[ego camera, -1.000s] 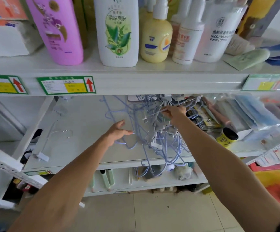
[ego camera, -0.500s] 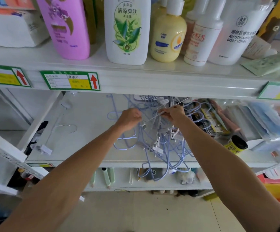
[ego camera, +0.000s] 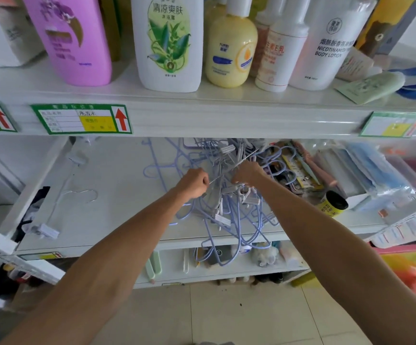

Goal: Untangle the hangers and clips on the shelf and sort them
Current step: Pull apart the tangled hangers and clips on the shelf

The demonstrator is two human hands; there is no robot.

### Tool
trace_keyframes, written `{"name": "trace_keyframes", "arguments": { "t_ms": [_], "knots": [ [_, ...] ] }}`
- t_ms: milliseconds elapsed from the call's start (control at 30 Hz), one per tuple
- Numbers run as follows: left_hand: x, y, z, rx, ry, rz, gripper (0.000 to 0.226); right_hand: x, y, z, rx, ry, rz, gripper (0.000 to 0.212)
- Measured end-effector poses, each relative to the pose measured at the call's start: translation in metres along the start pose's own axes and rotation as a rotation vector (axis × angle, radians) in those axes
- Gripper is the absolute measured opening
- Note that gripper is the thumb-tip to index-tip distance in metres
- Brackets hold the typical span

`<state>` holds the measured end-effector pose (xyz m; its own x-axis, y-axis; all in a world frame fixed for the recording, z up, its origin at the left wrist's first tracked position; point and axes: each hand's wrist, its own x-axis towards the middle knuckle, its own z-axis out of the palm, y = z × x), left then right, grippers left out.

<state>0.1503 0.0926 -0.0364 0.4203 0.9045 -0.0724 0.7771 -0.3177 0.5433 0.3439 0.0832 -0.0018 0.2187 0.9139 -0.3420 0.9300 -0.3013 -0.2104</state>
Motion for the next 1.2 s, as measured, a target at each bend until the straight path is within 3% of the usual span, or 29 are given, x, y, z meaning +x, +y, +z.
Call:
{"name": "trace_keyframes", "arguments": {
  "t_ms": [100,167,233,400,633,733,933,1067,1200],
  "knots": [
    [0.000,0.007,-0.002,0.040,-0.067,0.011,0.021,-0.011,-0.006,0.000,-0.025,-0.138,0.037,0.028],
    [-0.001,0.009,-0.002,0.102,-0.129,0.005,0.033,-0.011,-0.005,0.003,0.027,-0.157,0.029,0.036],
    [-0.002,0.010,-0.001,0.179,-0.179,0.003,0.027,-0.015,-0.005,0.003,-0.034,-0.096,0.025,0.044],
    [-0.008,0.009,0.004,0.237,-0.205,0.003,0.024,-0.013,0.015,0.011,0.152,0.018,-0.022,0.012],
    [-0.006,0.014,-0.009,0.142,-0.197,0.066,0.036,-0.013,0.025,0.023,0.174,0.079,-0.039,0.030],
    [-0.005,0.020,-0.018,0.094,-0.222,0.078,0.027,-0.015,0.020,0.021,0.242,0.094,0.029,0.024],
    [-0.011,0.017,-0.028,-0.076,-0.303,0.089,0.025,-0.007,0.023,0.016,0.651,0.206,0.227,0.036],
    [-0.022,0.005,-0.030,-0.156,-0.331,0.099,0.024,-0.028,0.008,0.010,1.214,0.160,0.232,0.016],
    [-0.029,-0.004,-0.031,-0.168,-0.313,0.127,0.020,-0.030,0.010,0.010,1.295,0.102,0.173,0.023]
  ]
}}
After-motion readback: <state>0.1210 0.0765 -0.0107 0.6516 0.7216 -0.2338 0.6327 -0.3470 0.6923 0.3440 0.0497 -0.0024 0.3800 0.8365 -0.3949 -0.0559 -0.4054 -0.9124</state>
